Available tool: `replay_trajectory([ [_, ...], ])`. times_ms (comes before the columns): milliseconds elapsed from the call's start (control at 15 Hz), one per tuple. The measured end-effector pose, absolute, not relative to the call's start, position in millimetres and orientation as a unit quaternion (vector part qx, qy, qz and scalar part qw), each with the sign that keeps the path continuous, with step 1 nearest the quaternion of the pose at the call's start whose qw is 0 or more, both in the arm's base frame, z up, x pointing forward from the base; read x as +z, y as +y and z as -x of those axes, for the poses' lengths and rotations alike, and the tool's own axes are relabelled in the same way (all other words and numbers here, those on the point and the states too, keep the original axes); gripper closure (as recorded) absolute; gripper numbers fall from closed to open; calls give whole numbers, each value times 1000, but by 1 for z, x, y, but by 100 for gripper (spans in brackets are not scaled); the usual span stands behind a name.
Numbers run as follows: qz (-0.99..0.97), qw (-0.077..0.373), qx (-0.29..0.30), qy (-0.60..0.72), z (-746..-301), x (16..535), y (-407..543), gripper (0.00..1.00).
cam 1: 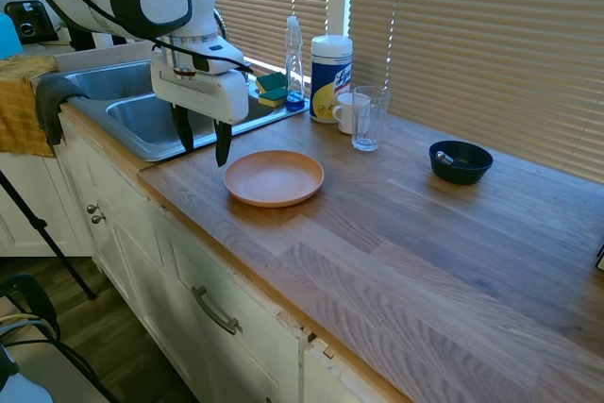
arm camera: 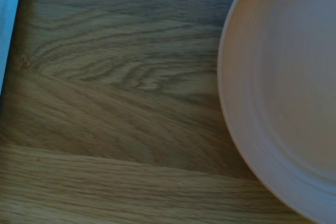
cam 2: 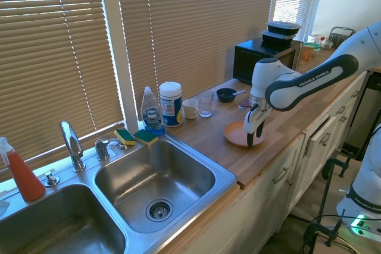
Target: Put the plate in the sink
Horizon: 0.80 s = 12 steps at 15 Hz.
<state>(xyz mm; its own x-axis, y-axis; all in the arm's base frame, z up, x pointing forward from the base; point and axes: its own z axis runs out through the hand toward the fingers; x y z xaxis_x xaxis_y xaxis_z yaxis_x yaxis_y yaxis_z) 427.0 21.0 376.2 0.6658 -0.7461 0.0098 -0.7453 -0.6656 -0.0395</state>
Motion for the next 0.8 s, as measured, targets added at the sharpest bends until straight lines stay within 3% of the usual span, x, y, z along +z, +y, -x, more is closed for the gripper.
replay_trajectory([
  [400,908,19,-28,418,-436,389,7,0],
  [800,889,39,-49,453,-462,405,-76,0],
])
